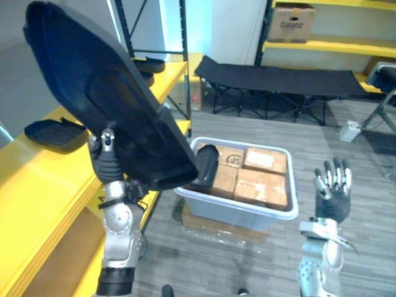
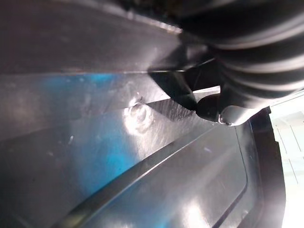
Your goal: Walk over and take plastic housings, then place them on the shelf
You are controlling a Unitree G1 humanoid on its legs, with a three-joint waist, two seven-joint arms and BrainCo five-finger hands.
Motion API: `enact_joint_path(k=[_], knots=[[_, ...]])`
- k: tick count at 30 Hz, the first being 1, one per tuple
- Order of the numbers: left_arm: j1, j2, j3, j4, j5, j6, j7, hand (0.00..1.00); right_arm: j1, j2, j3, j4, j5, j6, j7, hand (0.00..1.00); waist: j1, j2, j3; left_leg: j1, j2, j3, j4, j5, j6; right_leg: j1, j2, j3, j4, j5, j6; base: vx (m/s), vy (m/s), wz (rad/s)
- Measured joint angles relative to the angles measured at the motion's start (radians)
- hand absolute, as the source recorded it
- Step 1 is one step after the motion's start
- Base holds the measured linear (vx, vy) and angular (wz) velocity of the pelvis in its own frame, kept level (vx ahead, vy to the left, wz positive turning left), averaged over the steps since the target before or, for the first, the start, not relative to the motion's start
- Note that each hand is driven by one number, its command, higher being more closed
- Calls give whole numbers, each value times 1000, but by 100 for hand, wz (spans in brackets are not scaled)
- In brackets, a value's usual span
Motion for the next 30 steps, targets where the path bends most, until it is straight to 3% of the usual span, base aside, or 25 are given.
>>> enact_joint_path(k=[6, 10, 11, 12, 16, 20, 26, 28, 30], knots=[[94, 3, 44, -3, -46, 1, -81, 100, 79, 0, -49, 20, 0, 17, -47, 0, 27, -25, 24, -20, 0, -2, 1, 0, 0, -21, -1, -1, 13, -4, -1, -1, 0, 1], [92, 59, 100, -41, -74, 0, -112, 100, 77, 0, -61, 24, -8, 44, -96, 0, 37, -70, 125, -70, 6, -4, 25, 0, 2, -80, -1, -4, 79, -25, -14, -51, 1, 13], [82, 82, 110, -42, -79, -1, -122, 100, 67, 0, -64, 24, -9, 50, -110, 0, 41, -80, 165, -109, 17, -8, 94, -13, 15, -93, 1, -7, 99, -29, -19, -75, -23, 18], [67, 101, 122, -40, -79, 0, -126, 100, 50, -2, -68, 24, -12, 56, -134, 0, 51, -91, 225, -166, 34, -29, 213, -69, 14, -97, 6, -13, 121, -32, -23, -123, -41, 12], [60, 105, 129, -40, -76, -3, -125, 100, 7, -12, -78, 22, -12, 63, -163, 0, 81, -81, 313, -278, 99, -60, 472, -208, 15, -107, 46, -7, 168, -56, -22, -70, 3, -5], [38, 117, 130, -40, -69, -12, -120, 100, 2, -22, -80, 19, -12, 63, -176, 0, 84, -76, 336, -306, 104, -73, 531, -244, 20, -104, 50, 0, 171, -60, -18, 15, 45, 0], [-4, 121, 129, -40, -29, -69, -100, 100, -31, -54, -100, 13, -64, 58, -176, 0, 84, -62, 355, -320, 111, -71, 599, -295, 18, -107, 46, 12, 214, -88, -9, 45, 32, -3], [-6, 121, 131, -40, 18, -70, -53, 100, -45, -61, -101, -4, -88, 58, -168, 0, 87, -57, 358, -311, 104, -69, 592, -298, 16, -107, 38, 12, 227, -99, -5, 38, 5, 2], [14, 121, 133, -49, 46, -69, 3, 100, -84, -81, -93, -45, -87, 48, -111, 0, 102, -47, 361, -276, 83, -58, 552, -290, 12, -99, 18, 10, 239, -116, -1, 35, -17, 3]])
